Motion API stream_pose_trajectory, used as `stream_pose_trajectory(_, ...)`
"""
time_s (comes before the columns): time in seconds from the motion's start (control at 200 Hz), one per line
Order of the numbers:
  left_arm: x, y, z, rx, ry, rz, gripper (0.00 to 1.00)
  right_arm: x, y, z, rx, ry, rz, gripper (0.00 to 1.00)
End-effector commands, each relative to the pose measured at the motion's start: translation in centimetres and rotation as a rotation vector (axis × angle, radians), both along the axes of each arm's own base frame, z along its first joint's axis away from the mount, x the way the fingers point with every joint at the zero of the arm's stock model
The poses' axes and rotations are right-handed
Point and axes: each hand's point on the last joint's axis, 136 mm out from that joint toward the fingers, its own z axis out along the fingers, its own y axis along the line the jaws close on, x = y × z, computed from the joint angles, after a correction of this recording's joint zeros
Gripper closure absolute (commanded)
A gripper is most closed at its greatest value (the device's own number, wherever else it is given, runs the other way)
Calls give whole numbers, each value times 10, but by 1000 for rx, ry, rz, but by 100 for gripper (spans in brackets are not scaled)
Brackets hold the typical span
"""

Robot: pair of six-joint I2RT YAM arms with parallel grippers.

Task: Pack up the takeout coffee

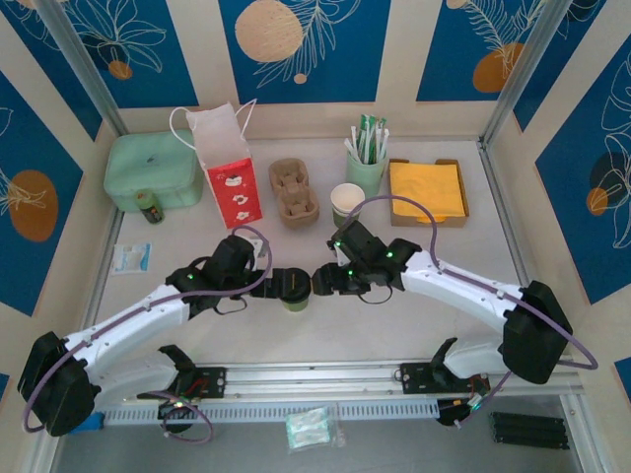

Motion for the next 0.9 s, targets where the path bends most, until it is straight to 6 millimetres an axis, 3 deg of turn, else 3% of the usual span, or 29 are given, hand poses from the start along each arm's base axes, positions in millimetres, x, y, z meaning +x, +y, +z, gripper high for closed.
stream_pose_trajectory(0.0, -5, 6, -8, 12, 32, 10, 1, -5, 11, 13, 42, 7, 1, 39)
stream_pose_trajectory(0.295, -5, 7, -8, 13, 30, 11, 0, -3, 24, -1, 26, 18, 19, 39)
stream_pose_trajectory(0.58, -6, 7, -7, 8, 31, 11, 1, -6, 16, -36, -44, 69, 2, 39)
stream_pose_trajectory(0.715, -6, 5, -3, -5, 26, 12, 1, -7, 14, -28, -32, 55, 1, 39)
stream_pose_trajectory(0.895, -2, 1, 10, -34, 10, 14, 1, -1, 14, 1, -12, 2, 17, 39)
